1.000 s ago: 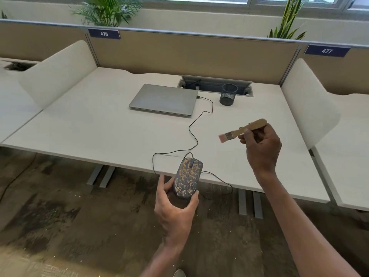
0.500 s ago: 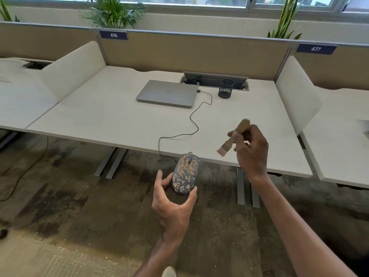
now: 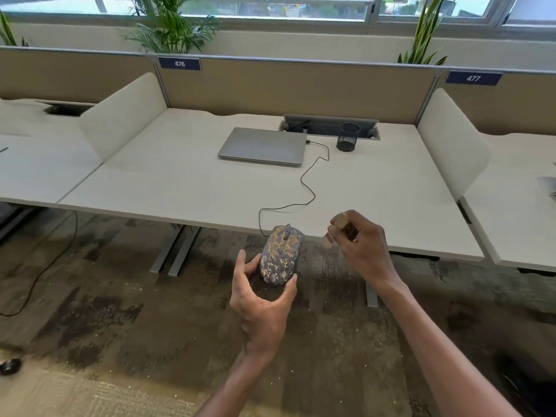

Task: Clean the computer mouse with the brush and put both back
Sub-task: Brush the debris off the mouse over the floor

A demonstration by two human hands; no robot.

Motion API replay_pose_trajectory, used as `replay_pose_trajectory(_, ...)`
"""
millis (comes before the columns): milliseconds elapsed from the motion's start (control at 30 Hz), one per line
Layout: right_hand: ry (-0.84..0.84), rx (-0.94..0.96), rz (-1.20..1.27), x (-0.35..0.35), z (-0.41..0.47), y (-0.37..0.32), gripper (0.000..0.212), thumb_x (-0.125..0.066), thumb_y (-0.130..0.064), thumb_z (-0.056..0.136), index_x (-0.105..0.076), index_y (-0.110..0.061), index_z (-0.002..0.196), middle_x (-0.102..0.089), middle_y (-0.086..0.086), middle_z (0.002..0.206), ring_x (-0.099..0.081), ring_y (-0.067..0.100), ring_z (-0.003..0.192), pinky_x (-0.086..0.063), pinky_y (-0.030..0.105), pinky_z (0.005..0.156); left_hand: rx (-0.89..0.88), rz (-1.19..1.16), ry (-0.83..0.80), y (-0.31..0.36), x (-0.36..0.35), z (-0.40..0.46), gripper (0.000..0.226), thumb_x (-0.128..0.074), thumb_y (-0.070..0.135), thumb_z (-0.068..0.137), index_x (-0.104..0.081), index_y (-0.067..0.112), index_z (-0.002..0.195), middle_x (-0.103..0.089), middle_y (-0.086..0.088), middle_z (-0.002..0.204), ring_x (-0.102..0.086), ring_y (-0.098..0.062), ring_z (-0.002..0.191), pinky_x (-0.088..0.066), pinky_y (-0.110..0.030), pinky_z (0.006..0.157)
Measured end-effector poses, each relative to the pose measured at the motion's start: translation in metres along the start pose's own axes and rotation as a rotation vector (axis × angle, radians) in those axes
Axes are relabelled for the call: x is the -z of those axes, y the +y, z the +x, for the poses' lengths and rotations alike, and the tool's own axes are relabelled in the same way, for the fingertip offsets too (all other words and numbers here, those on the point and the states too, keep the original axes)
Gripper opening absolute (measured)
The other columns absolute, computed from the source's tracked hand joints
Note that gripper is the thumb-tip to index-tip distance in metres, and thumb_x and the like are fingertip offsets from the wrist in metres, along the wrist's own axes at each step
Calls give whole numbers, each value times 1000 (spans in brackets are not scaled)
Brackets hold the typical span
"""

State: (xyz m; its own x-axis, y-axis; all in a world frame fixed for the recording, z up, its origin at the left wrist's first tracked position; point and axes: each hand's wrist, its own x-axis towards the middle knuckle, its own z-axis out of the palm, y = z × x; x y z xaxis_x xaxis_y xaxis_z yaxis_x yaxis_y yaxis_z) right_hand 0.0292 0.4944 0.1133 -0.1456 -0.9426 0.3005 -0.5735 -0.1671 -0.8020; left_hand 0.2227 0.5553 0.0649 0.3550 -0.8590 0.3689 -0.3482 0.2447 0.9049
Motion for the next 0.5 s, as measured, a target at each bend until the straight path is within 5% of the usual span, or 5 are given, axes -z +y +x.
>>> replay_pose_trajectory(100, -25, -19, -73, -11, -1, -7, 17, -64, -15, 98, -58, -22, 84, -65, -10, 79, -54, 3, 58, -39, 12, 53, -25, -9, -13, -2, 7, 10, 106, -98, 14, 59, -40, -7, 146, -63, -2, 117, -64, -17, 110, -39, -5, 104)
replay_pose_trajectory(233, -43, -155, 21, -20, -7, -14, 18, -61, -13, 99, -73, -25, 94, -72, -2, 66, -66, 9, 60, -55, 26, 57, -31, -18, -14, -4, 13, 17, 106, -98, 12, 59, -41, -8, 145, -63, -2, 116, -64, -17, 110, -40, -6, 104)
replay_pose_trajectory(333, -73, -282, 141, -22, -9, -19, 23, -54, -8, 102, -72, -20, 95, -73, 3, 62, -64, 9, 50, -51, 22, 46, -28, -4, -18, -5, 14, 19, 105, -98, 11, 59, -41, -10, 145, -63, -3, 115, -64, -17, 109, -45, -16, 106)
replay_pose_trajectory(500, -171, -489, 460, -22, -10, -23, 26, -38, -4, 109, -64, -5, 109, -74, 29, 83, -67, 22, 56, -52, 27, 50, -16, -2, -18, -4, 10, 17, 104, -98, 9, 59, -41, -9, 144, -64, -5, 115, -65, -19, 109, -52, -35, 102)
